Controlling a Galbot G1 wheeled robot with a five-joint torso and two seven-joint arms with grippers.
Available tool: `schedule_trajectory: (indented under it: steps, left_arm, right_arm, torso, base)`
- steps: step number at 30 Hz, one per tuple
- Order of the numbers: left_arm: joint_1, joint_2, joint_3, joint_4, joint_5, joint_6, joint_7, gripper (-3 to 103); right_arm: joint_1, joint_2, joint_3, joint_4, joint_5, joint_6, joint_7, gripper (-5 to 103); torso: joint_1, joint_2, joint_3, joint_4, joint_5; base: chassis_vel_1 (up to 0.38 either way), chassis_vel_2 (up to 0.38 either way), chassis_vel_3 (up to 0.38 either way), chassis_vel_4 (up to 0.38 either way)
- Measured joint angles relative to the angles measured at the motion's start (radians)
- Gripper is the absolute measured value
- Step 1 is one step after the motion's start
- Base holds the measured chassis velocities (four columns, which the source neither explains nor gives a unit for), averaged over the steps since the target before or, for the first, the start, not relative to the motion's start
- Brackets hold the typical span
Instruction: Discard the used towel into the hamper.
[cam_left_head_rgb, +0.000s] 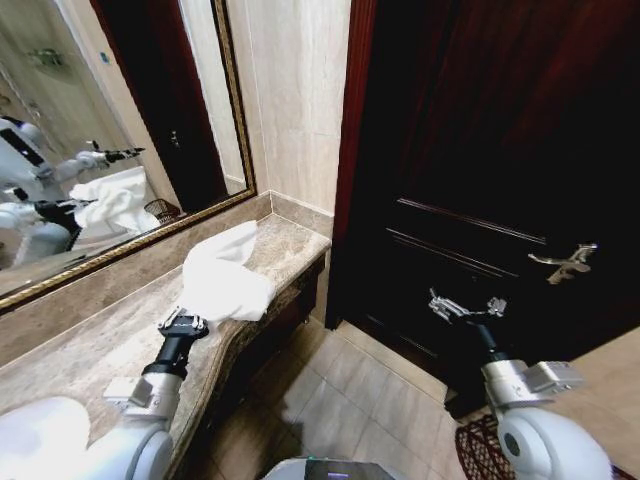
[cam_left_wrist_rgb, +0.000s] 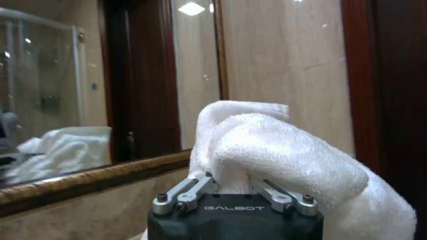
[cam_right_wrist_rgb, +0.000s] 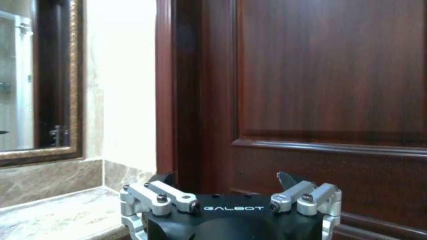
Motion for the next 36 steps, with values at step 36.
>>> schedule_trajectory:
  steps: [36]
  left_arm:
    - [-0.062, 0.043, 0.089, 0.087, -0.007, -0.06, -0.055, 12]
  right_arm:
    - [0.085, 0.003, -0.012, 0.063, -0.037, -0.118, 0.023, 100]
  torso:
    - [0.0, 0.0, 0.0, 0.0001, -0.0002]
  base:
    - [0.0, 0.0, 0.0, 0.0]
